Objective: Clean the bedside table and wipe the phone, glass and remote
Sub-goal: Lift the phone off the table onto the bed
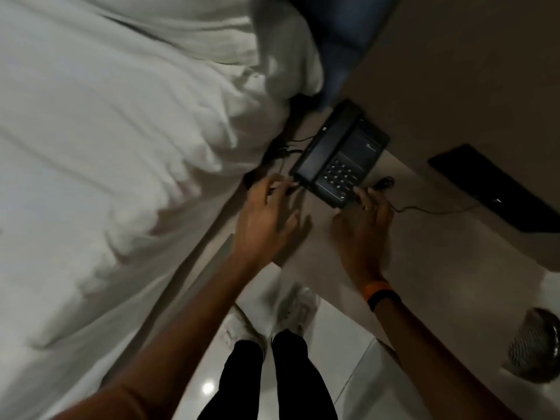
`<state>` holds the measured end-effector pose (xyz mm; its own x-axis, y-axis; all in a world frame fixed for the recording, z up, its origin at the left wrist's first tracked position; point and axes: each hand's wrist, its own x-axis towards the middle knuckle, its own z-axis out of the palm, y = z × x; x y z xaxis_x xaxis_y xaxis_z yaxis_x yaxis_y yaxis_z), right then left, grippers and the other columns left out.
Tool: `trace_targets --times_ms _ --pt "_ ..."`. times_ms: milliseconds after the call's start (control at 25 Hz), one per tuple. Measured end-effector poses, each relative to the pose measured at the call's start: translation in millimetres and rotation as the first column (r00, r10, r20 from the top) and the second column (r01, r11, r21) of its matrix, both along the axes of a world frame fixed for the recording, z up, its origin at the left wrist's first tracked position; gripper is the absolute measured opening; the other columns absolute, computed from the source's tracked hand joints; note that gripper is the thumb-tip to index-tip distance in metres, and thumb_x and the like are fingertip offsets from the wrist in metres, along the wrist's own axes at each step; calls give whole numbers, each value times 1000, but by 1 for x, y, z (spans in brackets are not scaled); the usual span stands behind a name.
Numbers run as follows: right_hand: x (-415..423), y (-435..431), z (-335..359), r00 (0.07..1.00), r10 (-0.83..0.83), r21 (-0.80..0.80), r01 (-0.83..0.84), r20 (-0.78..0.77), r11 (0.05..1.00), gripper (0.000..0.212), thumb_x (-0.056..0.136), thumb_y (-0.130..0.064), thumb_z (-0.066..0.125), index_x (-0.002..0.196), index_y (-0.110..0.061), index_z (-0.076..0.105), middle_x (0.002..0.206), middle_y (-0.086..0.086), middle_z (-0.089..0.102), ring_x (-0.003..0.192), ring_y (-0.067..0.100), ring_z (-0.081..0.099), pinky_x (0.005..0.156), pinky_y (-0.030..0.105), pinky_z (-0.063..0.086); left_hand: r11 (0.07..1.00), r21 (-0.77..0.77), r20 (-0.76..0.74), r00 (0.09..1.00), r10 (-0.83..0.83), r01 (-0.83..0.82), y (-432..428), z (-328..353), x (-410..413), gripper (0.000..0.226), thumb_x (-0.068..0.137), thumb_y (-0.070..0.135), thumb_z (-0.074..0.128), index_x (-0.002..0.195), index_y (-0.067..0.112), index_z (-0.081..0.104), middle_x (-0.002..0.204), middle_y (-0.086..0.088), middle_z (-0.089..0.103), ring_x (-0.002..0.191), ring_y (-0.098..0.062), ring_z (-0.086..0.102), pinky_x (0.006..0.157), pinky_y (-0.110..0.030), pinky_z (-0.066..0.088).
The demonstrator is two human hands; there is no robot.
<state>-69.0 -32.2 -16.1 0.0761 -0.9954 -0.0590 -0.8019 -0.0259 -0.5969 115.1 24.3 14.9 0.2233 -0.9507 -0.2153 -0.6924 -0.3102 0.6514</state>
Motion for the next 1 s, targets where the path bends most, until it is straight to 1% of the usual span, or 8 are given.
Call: trace_targets --times_ms 240,320,440,520,680,800,920,1000 --pt "-57 -43 -54 978 -186 113 197 -98 974 54 100 -19 51 151 -8 39 157 13 32 138 27 41 114 38 39 987 30 13 987 -157 157 -111 -57 2 79 90 41 66 156 15 31 160 -16 29 147 -33 33 121 -41 32" --pt "-54 -56 -60 989 -145 88 148 -37 985 50 100 -17 49 148 -6 43 154 15 37 139 28 42 116 39 38 986 40 -82 984 -156 160 -141 -66 4 81 92 41 66 158 18 26 161 -13 29 146 -30 35 121 -42 33" --pt "-27 -82 -67 998 -55 79 55 -1 995 50 105 -26 45 148 -2 42 152 16 43 138 32 39 117 42 34 985 106 -306 947 -98 136 -171 -76 0 84 91 31 72 159 25 23 154 -7 45 138 -24 49 117 -40 41" --pt "-8 -96 -71 992 -123 160 118 21 980 55 107 -29 41 152 1 34 156 18 41 141 35 35 120 39 26 987 125 -304 951 -60 102 -176 -79 -4 87 87 29 76 158 25 26 149 -4 52 131 -20 54 112 -33 44" --pt "0 -92 -65 951 -246 242 198 187 950 48 108 -17 38 154 -1 31 161 16 36 149 30 32 125 37 23 993 116 -359 931 67 -26 -148 -72 -12 87 82 25 81 154 19 33 146 -7 53 129 -22 55 109 -44 49" --pt "-2 -70 -34 933 -190 282 102 305 954 47 109 -16 36 156 -9 31 161 12 36 148 20 35 122 21 26 970 45 -386 892 236 -238 -93 -50 -23 87 81 29 81 154 20 34 148 -5 51 131 -22 54 106 -48 50" --pt "2 -46 8 907 -25 227 -79 421 971 47 108 -23 38 155 -20 35 156 3 44 142 15 43 119 25 37 863 -2 -472 761 444 -505 -34 -11 -34 87 76 41 77 152 27 37 147 1 53 131 -20 55 105 -48 50" --pt "16 -34 38 898 76 195 -176 434 965 48 105 -35 38 153 -31 37 149 -15 47 138 10 45 115 26 42 763 -42 -505 673 540 -645 0 21 -36 85 78 40 78 152 35 36 147 6 54 130 -18 56 102 -47 52"
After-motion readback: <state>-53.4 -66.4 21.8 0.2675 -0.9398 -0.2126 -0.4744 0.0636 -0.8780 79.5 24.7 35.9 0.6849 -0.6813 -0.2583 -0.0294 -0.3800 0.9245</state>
